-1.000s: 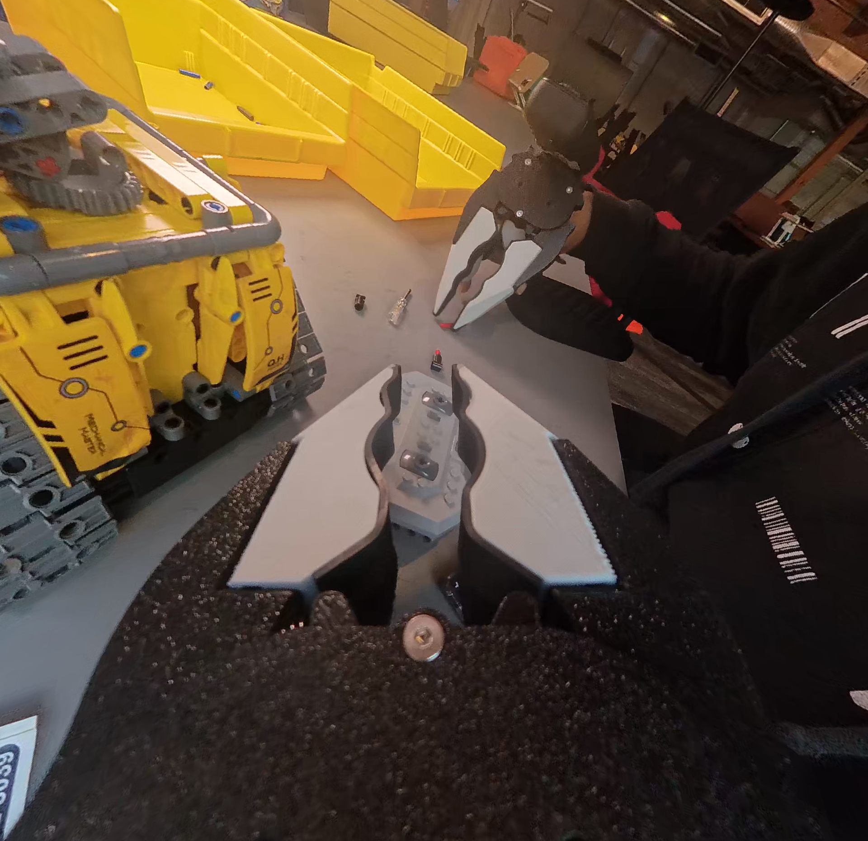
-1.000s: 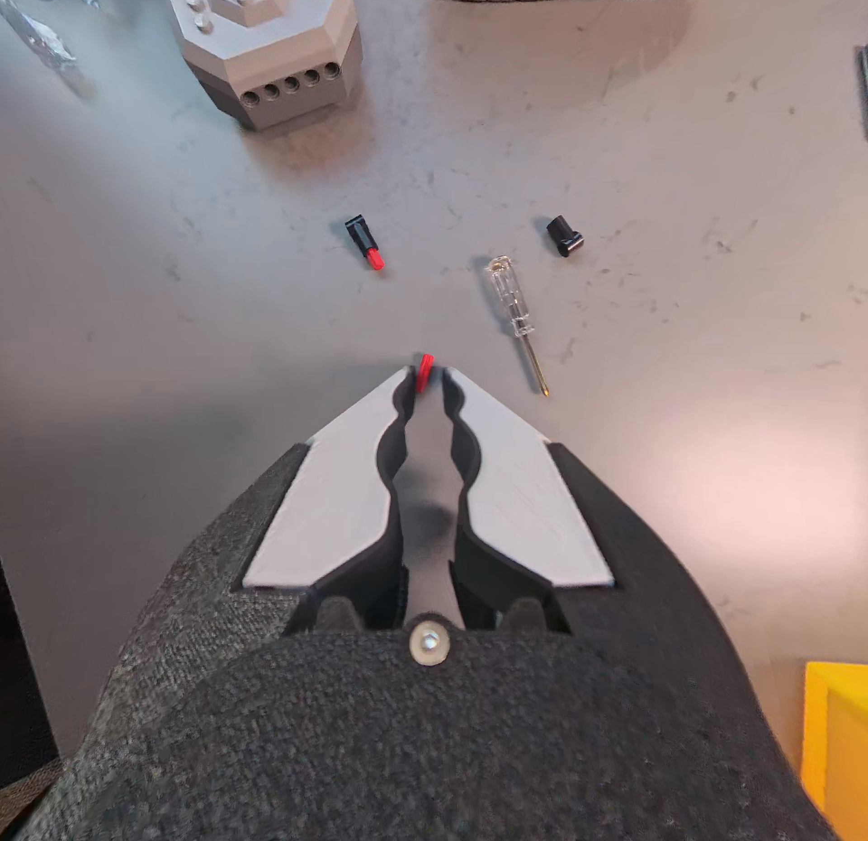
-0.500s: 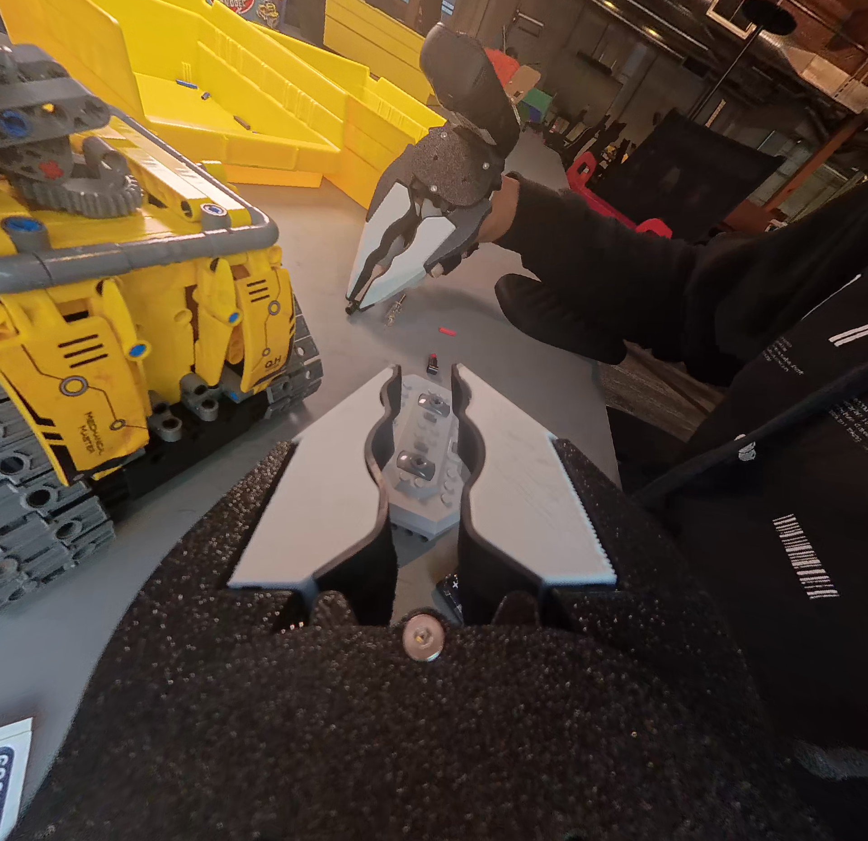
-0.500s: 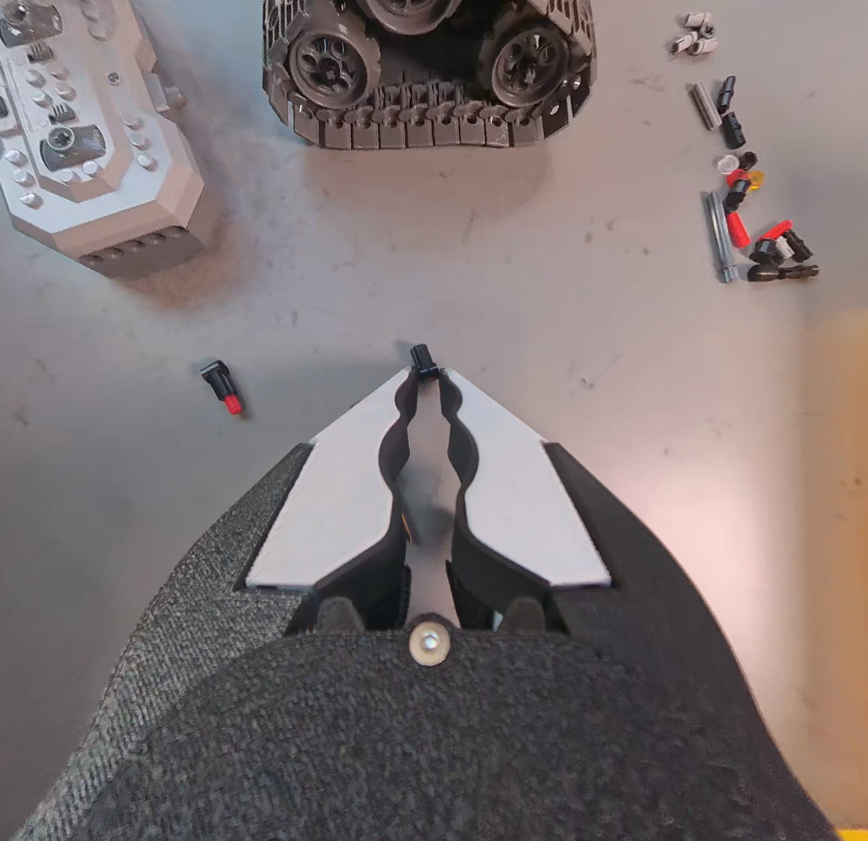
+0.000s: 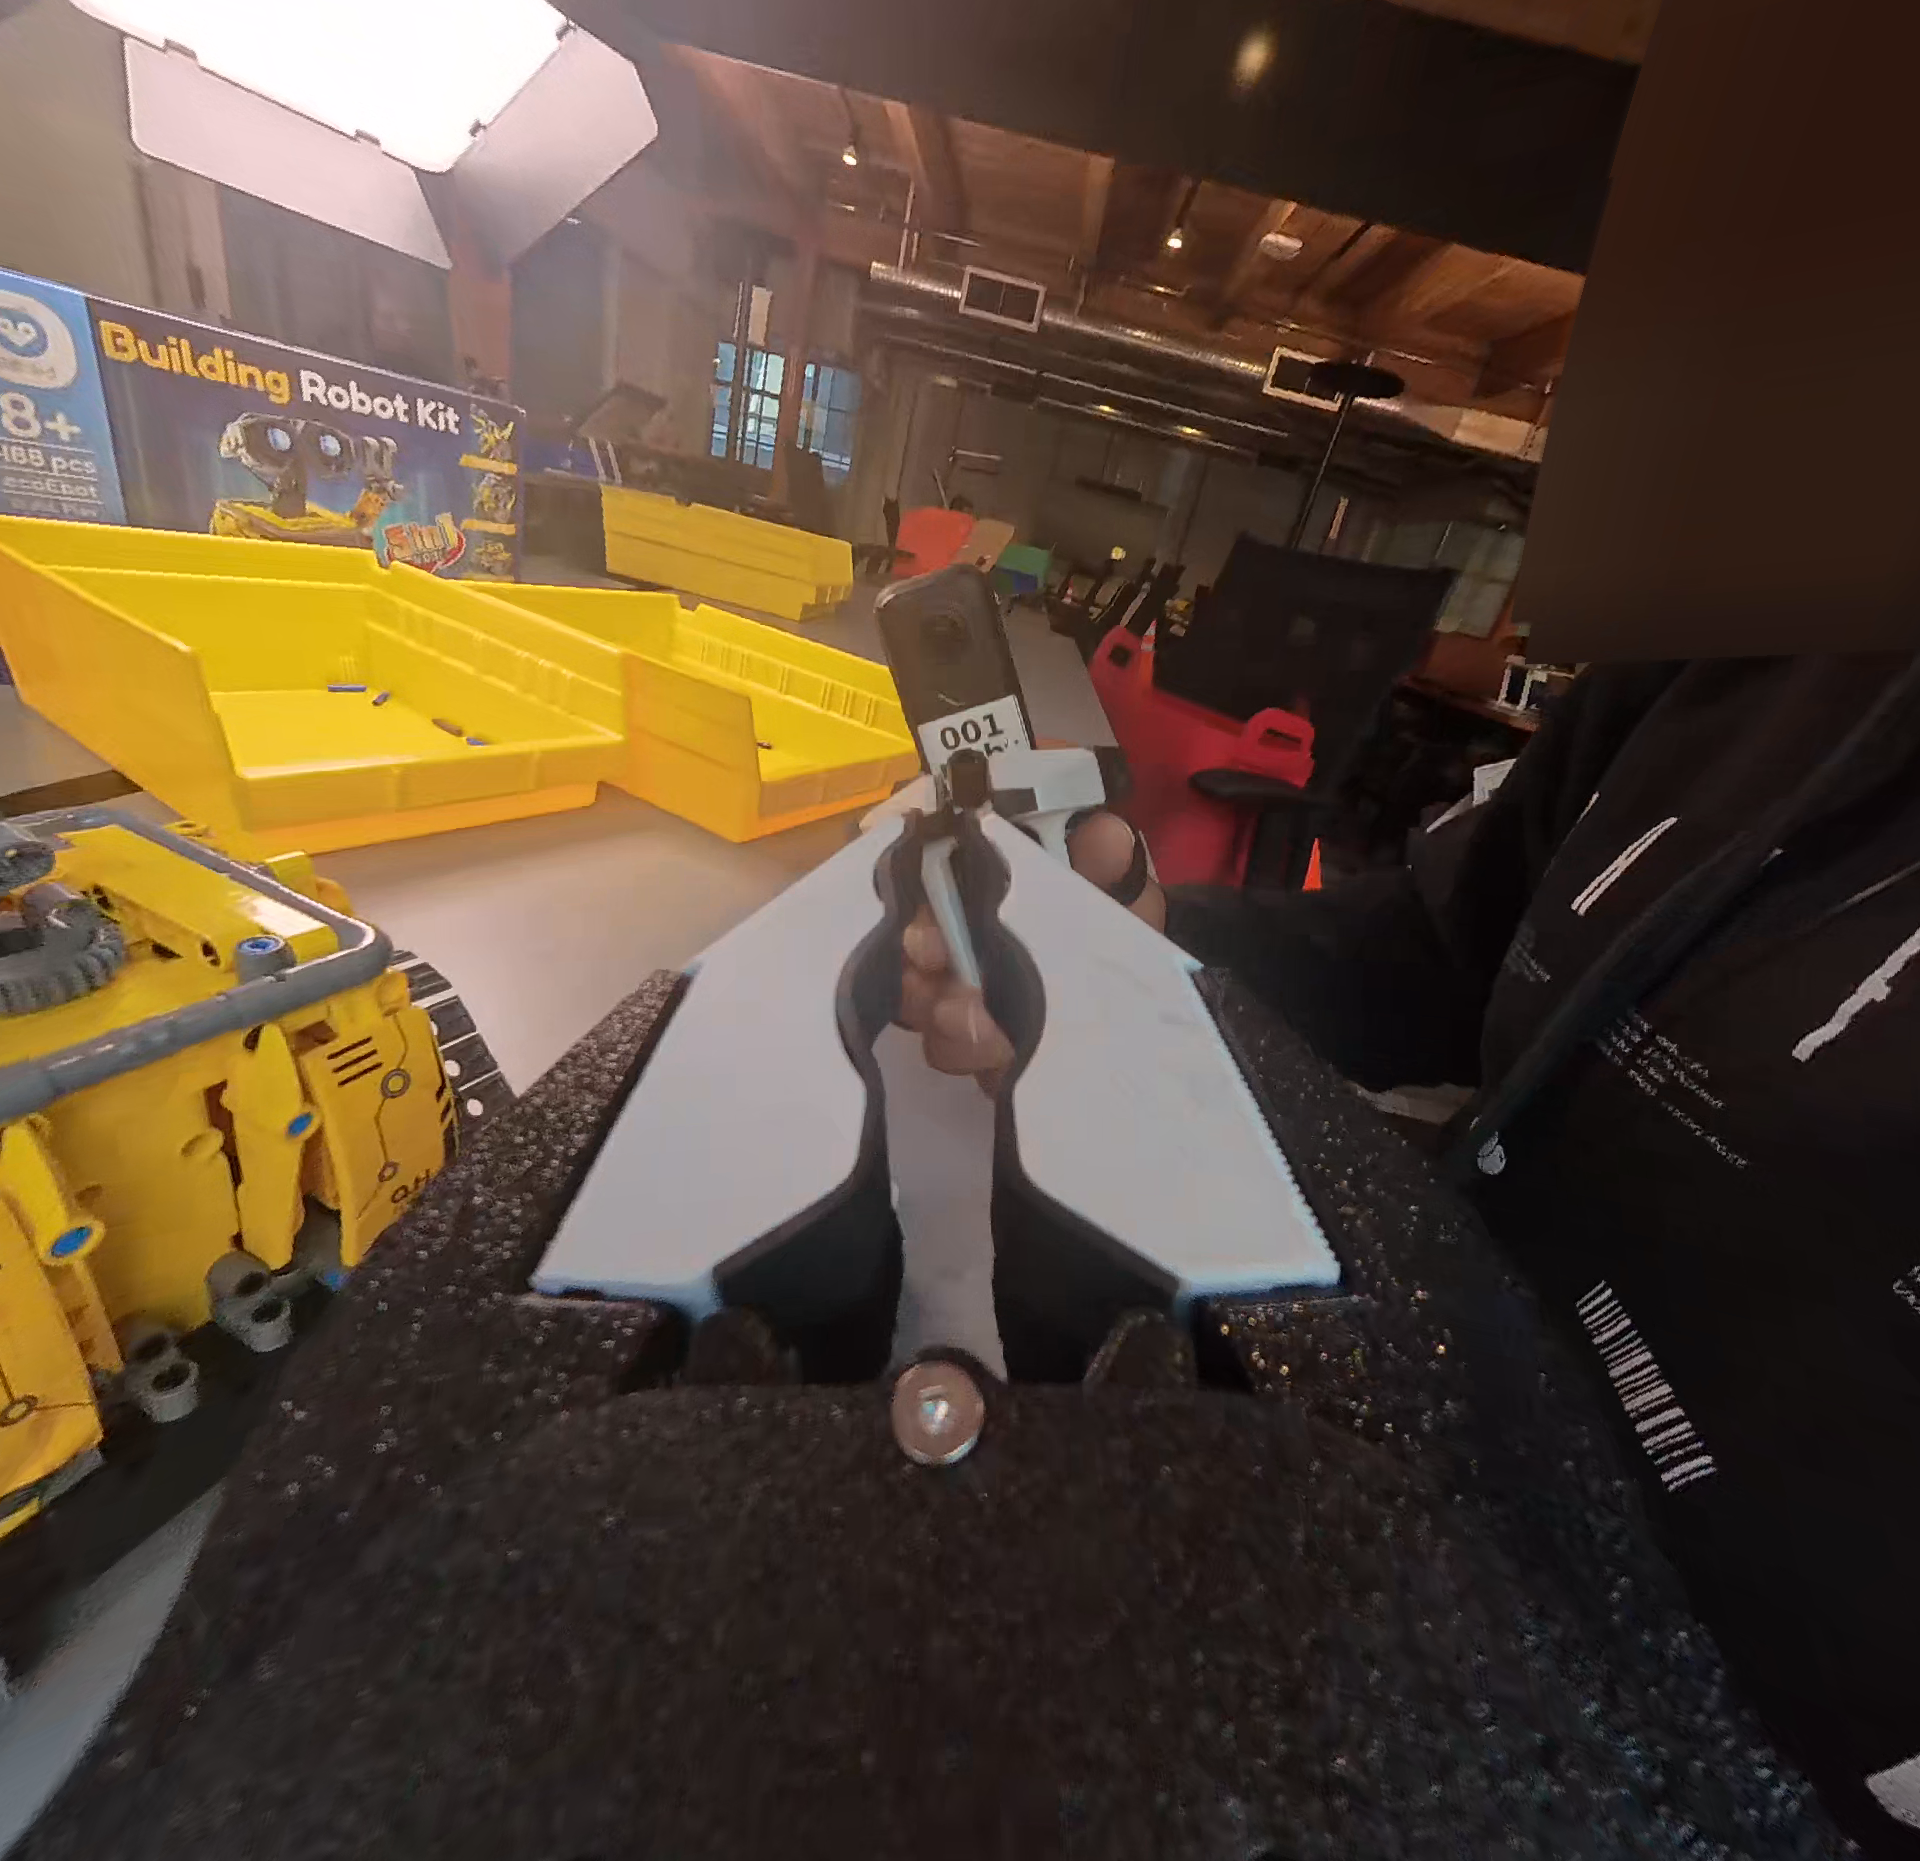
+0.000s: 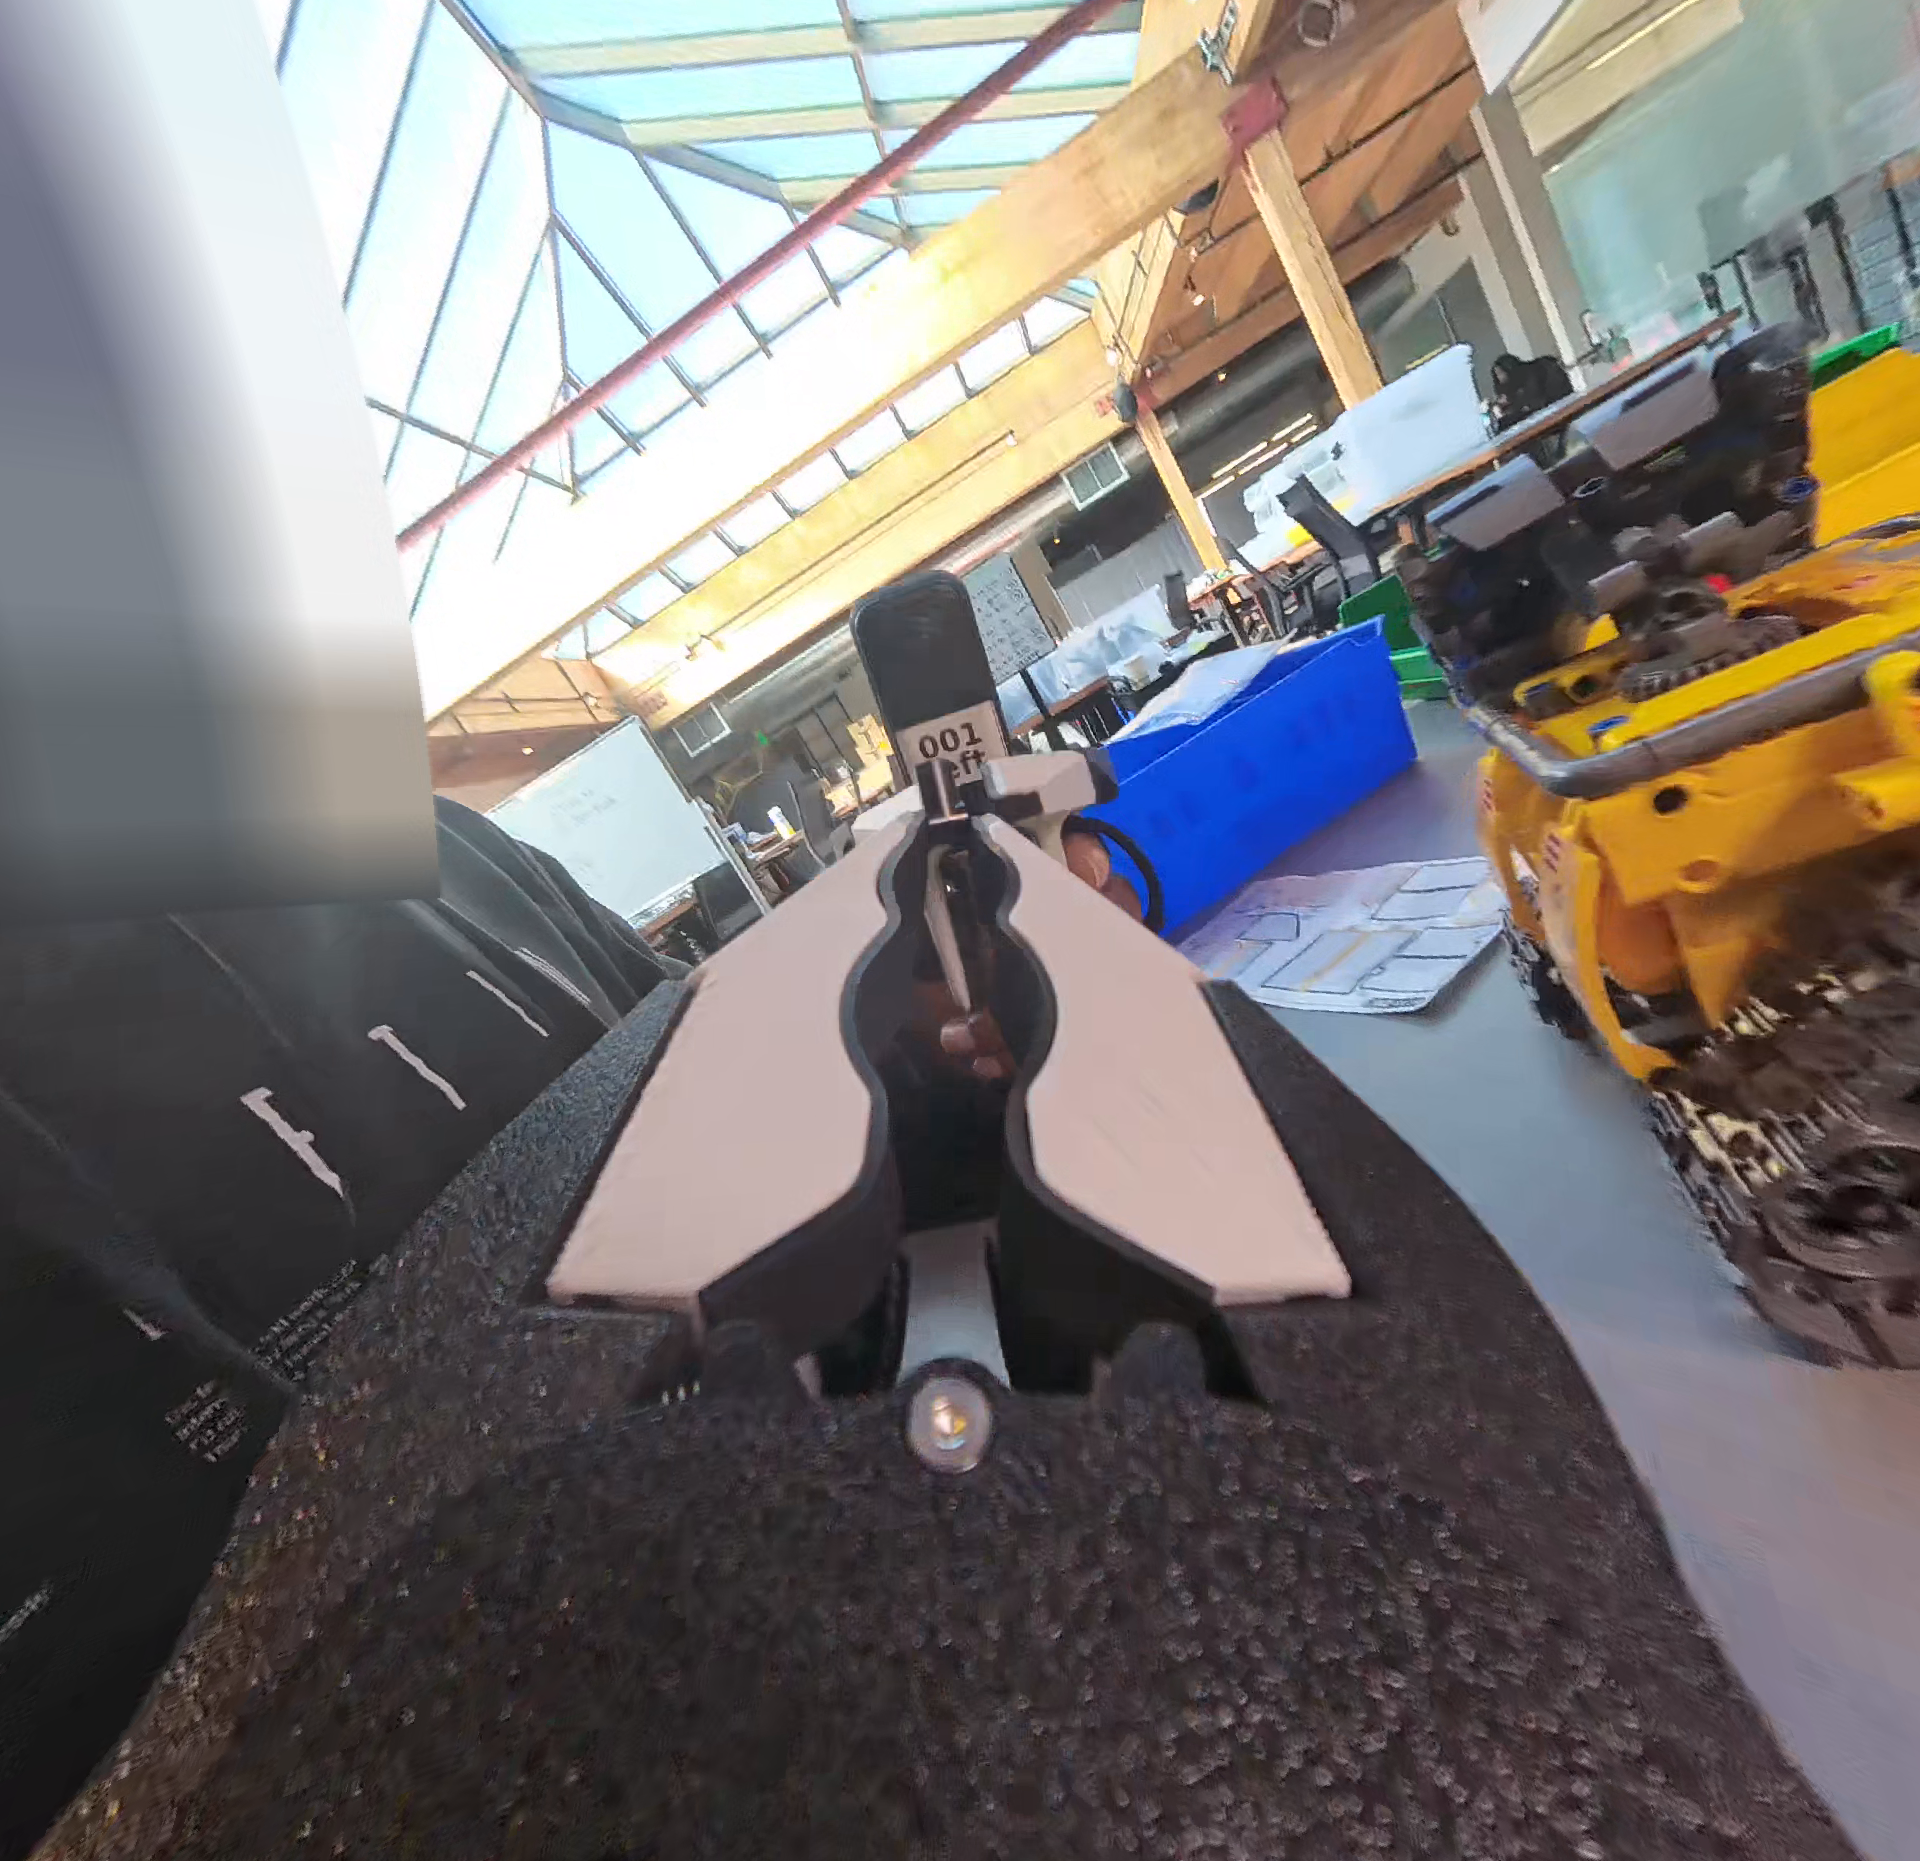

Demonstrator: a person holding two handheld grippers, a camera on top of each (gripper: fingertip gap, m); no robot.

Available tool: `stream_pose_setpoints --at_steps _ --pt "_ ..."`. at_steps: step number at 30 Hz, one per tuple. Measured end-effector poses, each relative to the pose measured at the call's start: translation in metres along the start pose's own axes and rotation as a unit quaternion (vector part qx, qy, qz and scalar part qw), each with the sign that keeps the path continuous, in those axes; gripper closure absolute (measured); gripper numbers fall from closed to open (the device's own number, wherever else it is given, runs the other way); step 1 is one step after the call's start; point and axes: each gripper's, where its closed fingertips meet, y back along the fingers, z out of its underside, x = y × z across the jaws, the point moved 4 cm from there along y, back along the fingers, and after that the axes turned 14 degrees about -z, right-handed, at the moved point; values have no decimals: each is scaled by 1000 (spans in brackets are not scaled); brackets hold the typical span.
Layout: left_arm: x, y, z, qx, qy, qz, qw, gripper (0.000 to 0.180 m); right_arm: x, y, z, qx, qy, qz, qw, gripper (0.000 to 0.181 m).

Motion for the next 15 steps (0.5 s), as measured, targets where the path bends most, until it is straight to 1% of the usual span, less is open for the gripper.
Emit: stream_pose_setpoints --at_steps 3,9,12,15 --pt "3 5 -3 8 10 12 1000 179 -1 -7 4 13 5 -9 1000 174" --pt "5 14 -3 7 35 32 999 176 -1 -14 11 -7 9 -12 1000 174" --pt "3 16 -3 6 34 28 999 176 0 -16 12 -18 34 -2 999 174" --pt "0 17 -1 -4 32 23 999 175 3 -16 13 -49 71 24 996 173"
